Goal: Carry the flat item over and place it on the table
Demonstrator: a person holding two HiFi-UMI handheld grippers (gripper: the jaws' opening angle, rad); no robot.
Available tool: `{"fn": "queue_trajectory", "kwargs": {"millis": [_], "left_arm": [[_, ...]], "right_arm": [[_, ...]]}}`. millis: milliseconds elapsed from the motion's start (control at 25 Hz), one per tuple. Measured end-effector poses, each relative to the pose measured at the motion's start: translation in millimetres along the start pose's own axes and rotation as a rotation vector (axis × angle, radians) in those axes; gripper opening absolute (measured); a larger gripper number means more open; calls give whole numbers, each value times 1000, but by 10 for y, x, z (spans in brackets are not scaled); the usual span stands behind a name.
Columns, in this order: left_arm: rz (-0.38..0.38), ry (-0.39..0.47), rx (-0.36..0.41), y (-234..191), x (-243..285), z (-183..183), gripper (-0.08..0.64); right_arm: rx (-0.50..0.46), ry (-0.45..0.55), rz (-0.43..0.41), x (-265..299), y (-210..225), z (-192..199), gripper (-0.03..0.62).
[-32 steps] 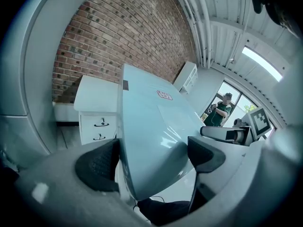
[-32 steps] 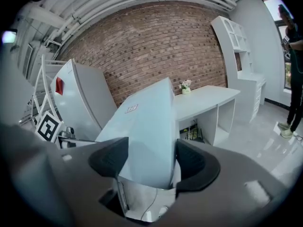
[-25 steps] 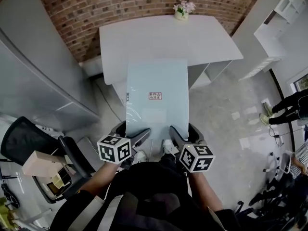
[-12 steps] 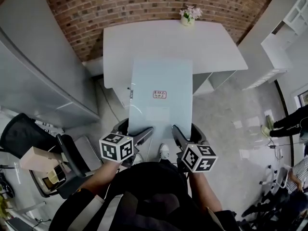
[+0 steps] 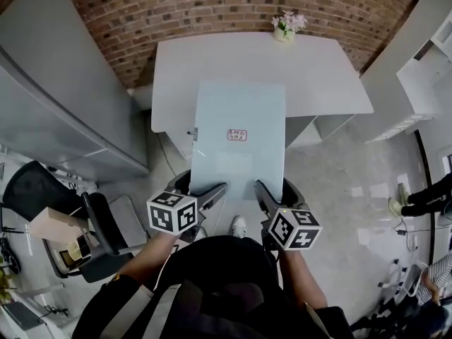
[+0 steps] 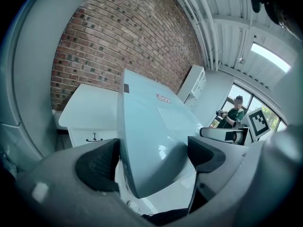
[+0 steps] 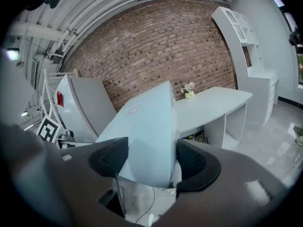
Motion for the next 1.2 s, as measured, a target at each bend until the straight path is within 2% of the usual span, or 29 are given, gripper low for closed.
{"fn": "queue_trajectory", "kwargs": {"millis": [400, 720, 1200], "left_arm": [[-43, 20, -39, 293, 331, -122, 469], [-75, 26, -49, 448, 460, -205, 469], [-74, 27, -58, 188, 643, -456, 469]], "right_arm": [[-31, -17, -46, -17, 474, -219, 325], [-37, -21, -77, -29, 693, -327, 325], [-38, -32, -72, 307, 741, -569, 325]]}}
Point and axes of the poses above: the fingertips, and each gripper's own axes: x forward along the fingers, y to its right, z out of its underside, the point moved 5 cm from there along -x, backward along the fingers, and after that the axes turned 14 degrees about -y, right-handed, at the moved point
